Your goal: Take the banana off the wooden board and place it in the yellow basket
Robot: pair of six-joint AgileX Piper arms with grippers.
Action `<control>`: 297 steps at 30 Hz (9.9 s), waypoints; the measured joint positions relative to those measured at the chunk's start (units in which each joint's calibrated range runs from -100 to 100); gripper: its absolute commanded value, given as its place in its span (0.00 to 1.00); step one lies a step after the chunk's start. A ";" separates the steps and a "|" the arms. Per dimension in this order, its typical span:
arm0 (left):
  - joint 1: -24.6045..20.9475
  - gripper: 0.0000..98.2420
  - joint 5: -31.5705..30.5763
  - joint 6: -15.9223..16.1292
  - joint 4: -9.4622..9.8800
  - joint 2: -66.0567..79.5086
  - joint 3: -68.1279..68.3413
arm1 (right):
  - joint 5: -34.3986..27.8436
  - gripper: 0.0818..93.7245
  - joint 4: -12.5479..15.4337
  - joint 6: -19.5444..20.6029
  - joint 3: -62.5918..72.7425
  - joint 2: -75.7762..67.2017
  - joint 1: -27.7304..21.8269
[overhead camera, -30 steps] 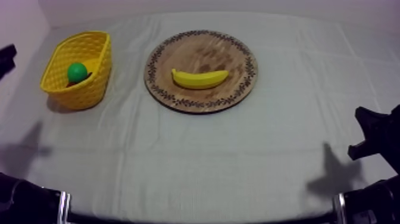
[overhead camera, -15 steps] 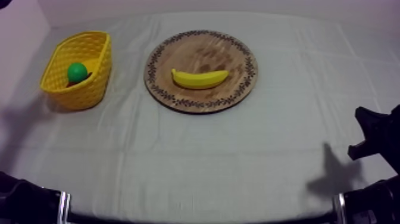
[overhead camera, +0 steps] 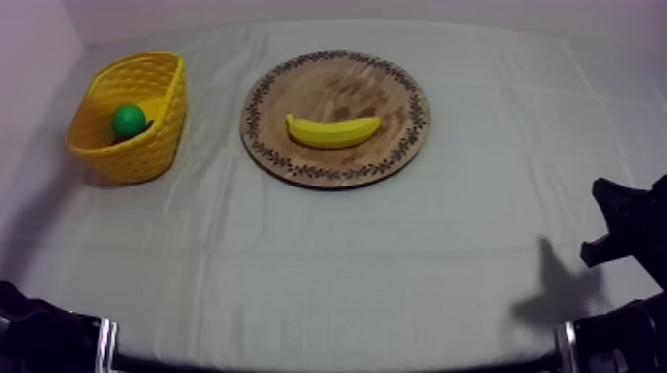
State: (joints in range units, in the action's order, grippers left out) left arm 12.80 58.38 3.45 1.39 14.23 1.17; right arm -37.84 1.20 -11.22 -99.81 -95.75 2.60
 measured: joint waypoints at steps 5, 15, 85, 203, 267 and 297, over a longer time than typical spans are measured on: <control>2.88 0.00 3.33 2.45 0.00 -6.81 -8.20 | 0.08 0.00 0.00 0.00 0.00 0.00 0.00; 8.24 0.00 9.59 9.28 0.96 -17.99 -18.02 | 0.08 0.00 0.00 0.00 0.00 0.00 0.00; 18.02 0.84 19.42 15.54 8.68 -51.84 -13.20 | 0.10 0.00 0.00 0.00 0.00 0.00 0.00; -10.26 0.19 29.21 -1.49 2.16 -25.89 -12.98 | 0.09 0.00 0.00 -0.03 0.00 0.00 0.00; -14.59 0.21 21.91 1.90 0.41 -22.85 3.02 | 0.09 0.00 0.00 0.00 0.00 0.00 0.00; -11.49 0.00 -0.19 -3.45 2.31 48.59 47.10 | 0.09 0.00 0.00 0.00 0.00 0.00 0.00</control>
State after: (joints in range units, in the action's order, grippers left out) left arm 1.31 58.19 0.00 3.70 62.82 48.27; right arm -37.75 1.20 -11.22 -99.81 -95.75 2.60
